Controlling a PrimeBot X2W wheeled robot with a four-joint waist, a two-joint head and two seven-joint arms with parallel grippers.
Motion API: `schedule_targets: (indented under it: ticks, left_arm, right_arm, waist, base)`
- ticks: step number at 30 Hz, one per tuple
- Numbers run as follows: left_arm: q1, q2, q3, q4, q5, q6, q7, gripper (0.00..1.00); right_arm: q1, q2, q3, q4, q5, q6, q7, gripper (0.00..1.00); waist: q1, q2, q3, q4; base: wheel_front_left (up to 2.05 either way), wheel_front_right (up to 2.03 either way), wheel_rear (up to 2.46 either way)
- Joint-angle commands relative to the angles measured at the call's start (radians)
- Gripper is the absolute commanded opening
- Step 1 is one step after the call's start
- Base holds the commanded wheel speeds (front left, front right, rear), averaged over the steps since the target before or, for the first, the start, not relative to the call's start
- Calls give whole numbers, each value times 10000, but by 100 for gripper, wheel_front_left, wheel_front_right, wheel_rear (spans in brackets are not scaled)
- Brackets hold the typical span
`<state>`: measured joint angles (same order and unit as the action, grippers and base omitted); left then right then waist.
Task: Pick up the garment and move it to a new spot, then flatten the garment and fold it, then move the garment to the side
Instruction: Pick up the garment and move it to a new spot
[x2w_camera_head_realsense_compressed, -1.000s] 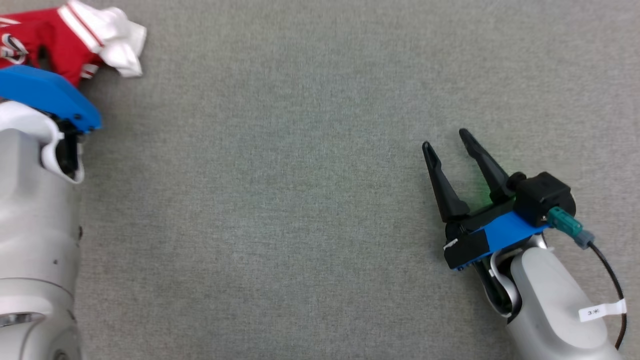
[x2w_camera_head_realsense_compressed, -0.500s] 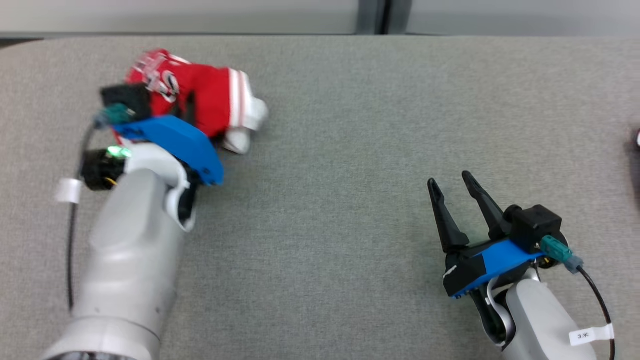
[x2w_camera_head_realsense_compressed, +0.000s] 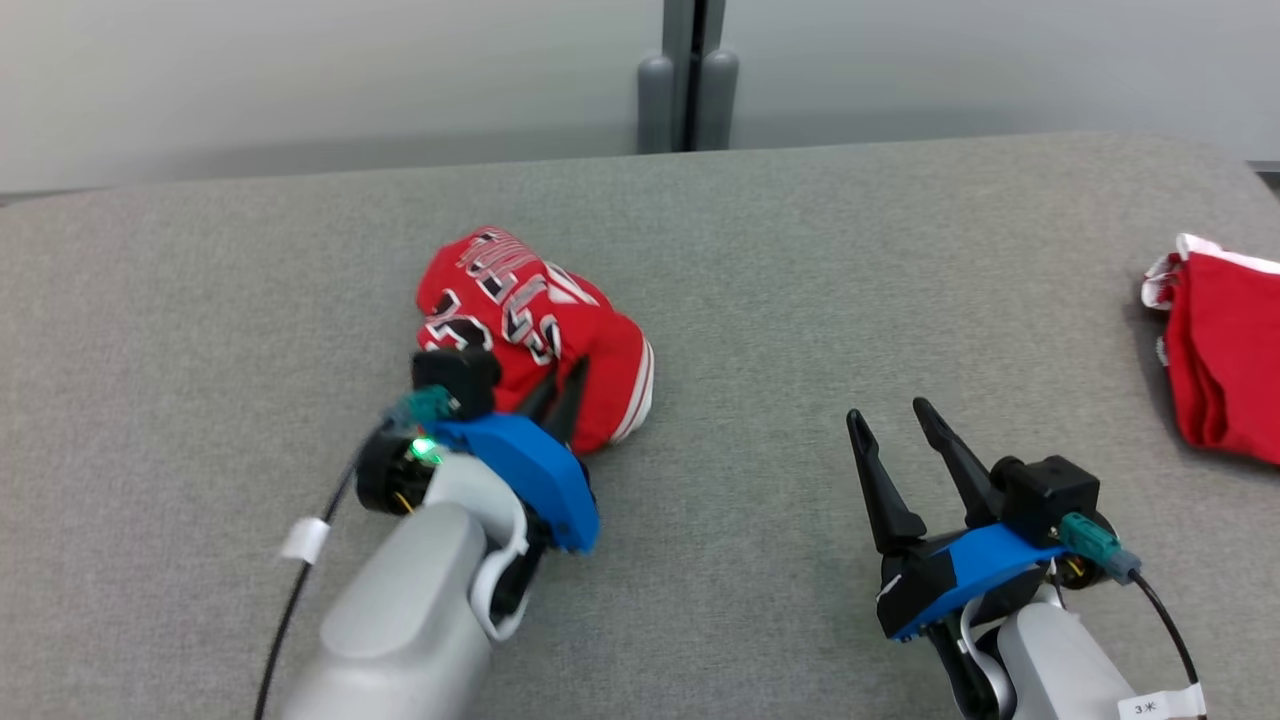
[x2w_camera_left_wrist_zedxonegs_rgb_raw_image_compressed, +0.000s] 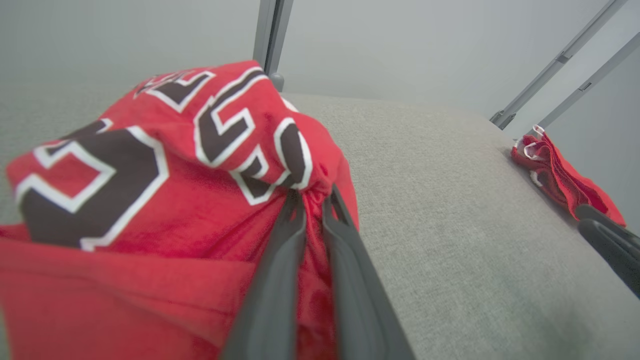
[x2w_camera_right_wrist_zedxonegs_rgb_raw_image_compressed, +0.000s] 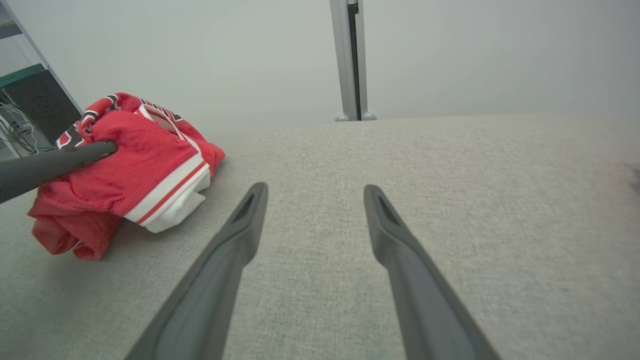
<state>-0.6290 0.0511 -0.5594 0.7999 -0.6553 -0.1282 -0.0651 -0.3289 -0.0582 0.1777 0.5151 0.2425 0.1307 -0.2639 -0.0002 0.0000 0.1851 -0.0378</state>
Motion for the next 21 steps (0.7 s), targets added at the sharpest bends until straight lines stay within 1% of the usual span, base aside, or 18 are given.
schedule_targets:
  ticks: [1,5,9,10,11,12,14,16,18,21]
  left_arm:
    - [253,-9,-313,-140,-139,-17,-147,0]
    - [730,-6,-1228,-437,-601,167,-506,0]
    - [995,-2,-1914,-700,-851,477,-1219,0]
    - [1038,-1,-2040,-709,-793,594,-1408,40]
    - [1119,-1,-2150,-656,-759,704,-1550,73]
    - [1164,-4,-2226,-596,-669,795,-1674,100]
    - [1208,-1,-2217,-455,-530,1038,-1869,100]
    - [1392,22,-1959,-352,-260,1320,-1996,100]
    - [1617,177,-1455,-689,29,1531,-2008,100]
    - [2367,507,-444,-1429,644,1892,-2005,100]
  right_arm:
    - [182,32,-32,62,0,0,1,100]
    - [359,59,-10,151,-22,0,1,100]
    - [487,69,-75,229,-48,0,1,100]
    - [544,71,-90,249,-60,0,1,100]
    - [586,70,-105,262,-64,0,1,100]
    - [612,70,-107,260,-41,0,1,100]
    - [698,70,-124,239,6,0,1,100]
    - [785,68,-154,223,50,0,1,100]
    - [848,67,-185,209,79,0,1,100]
    - [986,65,-169,210,96,0,1,100]
  waist:
    - [2,0,-197,-188]
    - [2,0,-452,-360]
    - [2,0,-697,-435]
    - [2,0,-746,-437]
    - [2,0,-808,-436]
    - [2,0,-851,-430]
    - [2,0,-946,-407]
    - [2,0,-1058,-357]
    - [2,0,-1134,-310]
    - [2,0,-1256,-255]
  base:
    - [0,0,0]
    - [0,0,0]
    - [0,0,0]
    - [0,0,0]
    - [0,0,0]
    - [0,0,0]
    - [0,0,0]
    - [0,0,0]
    - [0,0,0]
    - [0,0,0]
